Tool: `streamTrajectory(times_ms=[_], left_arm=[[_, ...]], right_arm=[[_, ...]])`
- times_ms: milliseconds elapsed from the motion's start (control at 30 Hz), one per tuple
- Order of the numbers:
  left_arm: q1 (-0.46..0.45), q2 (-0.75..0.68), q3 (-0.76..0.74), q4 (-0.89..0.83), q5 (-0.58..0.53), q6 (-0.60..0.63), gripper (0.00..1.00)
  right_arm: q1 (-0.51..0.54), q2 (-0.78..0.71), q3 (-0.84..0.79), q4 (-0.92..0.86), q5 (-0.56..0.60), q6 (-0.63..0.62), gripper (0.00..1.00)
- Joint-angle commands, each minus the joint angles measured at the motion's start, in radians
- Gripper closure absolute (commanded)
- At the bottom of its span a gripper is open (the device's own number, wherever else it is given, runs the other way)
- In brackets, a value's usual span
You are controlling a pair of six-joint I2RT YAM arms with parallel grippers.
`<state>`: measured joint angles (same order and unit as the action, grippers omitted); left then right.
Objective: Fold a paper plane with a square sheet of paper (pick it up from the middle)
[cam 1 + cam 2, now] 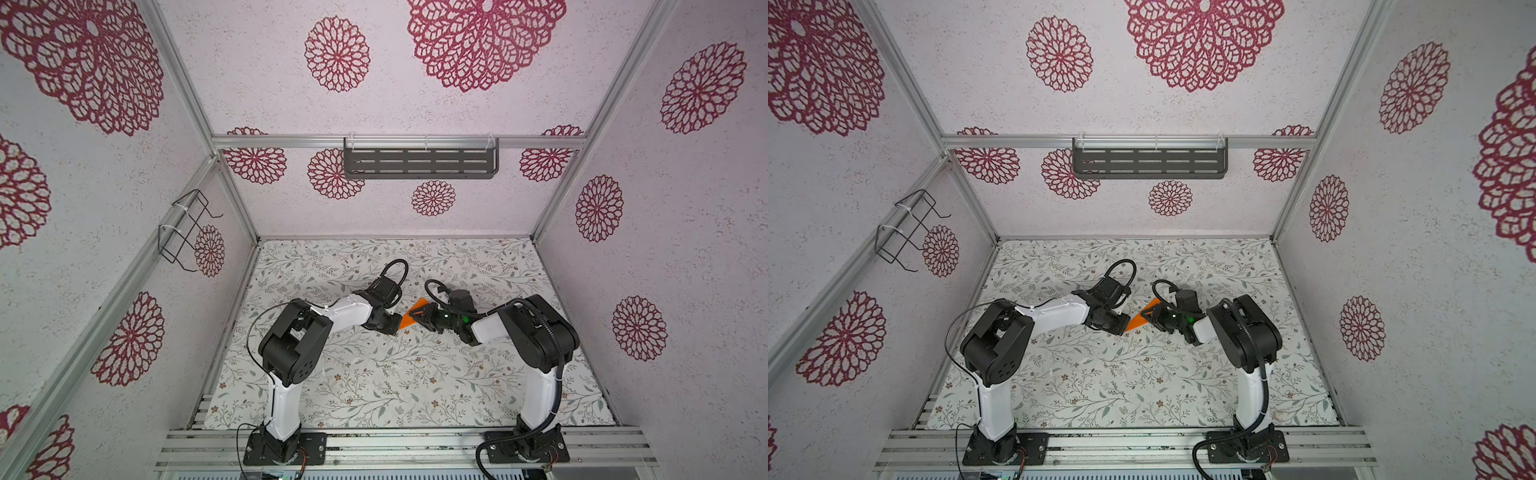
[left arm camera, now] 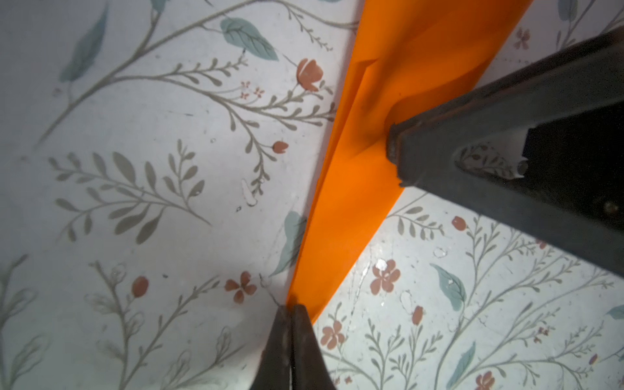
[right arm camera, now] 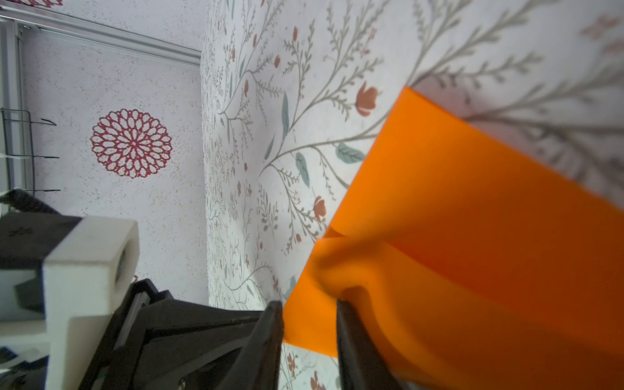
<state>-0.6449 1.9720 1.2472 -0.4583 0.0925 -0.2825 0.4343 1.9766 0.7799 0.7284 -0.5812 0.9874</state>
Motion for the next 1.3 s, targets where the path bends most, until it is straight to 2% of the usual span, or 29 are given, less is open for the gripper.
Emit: streamTrajectory(times_ms=[0,500,733,900,1067,1267], left_arm=[[-0.018,-0.038,-0.038,-0.088,-0.058,0.045,0.95],[-0.043,-0.101,-0.067,-0.072,-0.119,0.083,0.94],[-0.036,-0.181,-0.062,0.034,-0.062,0.068,0.93],[-0.037,-0.123,-0.016,0.065,0.018,0.066,0.91],[-0.043,-0.046,0.027,0.055,0.042,0.063,0.92],[-0.043,-0.018,0.035,0.046,0.046,0.068,0.94]], right_arm=[[-0.009,0.034,-0.024,-0.164,0.075,-0.024,0.68],[-0.011,0.038,-0.028,-0.161,0.078,-0.021,0.68],[-0.012,0.037,-0.031,-0.163,0.078,-0.02,0.68],[-0.012,0.04,-0.033,-0.159,0.078,-0.018,0.68],[-0.013,0.038,-0.035,-0.16,0.077,-0.018,0.68],[-0.015,0.039,-0.037,-0.159,0.076,-0.017,0.68]])
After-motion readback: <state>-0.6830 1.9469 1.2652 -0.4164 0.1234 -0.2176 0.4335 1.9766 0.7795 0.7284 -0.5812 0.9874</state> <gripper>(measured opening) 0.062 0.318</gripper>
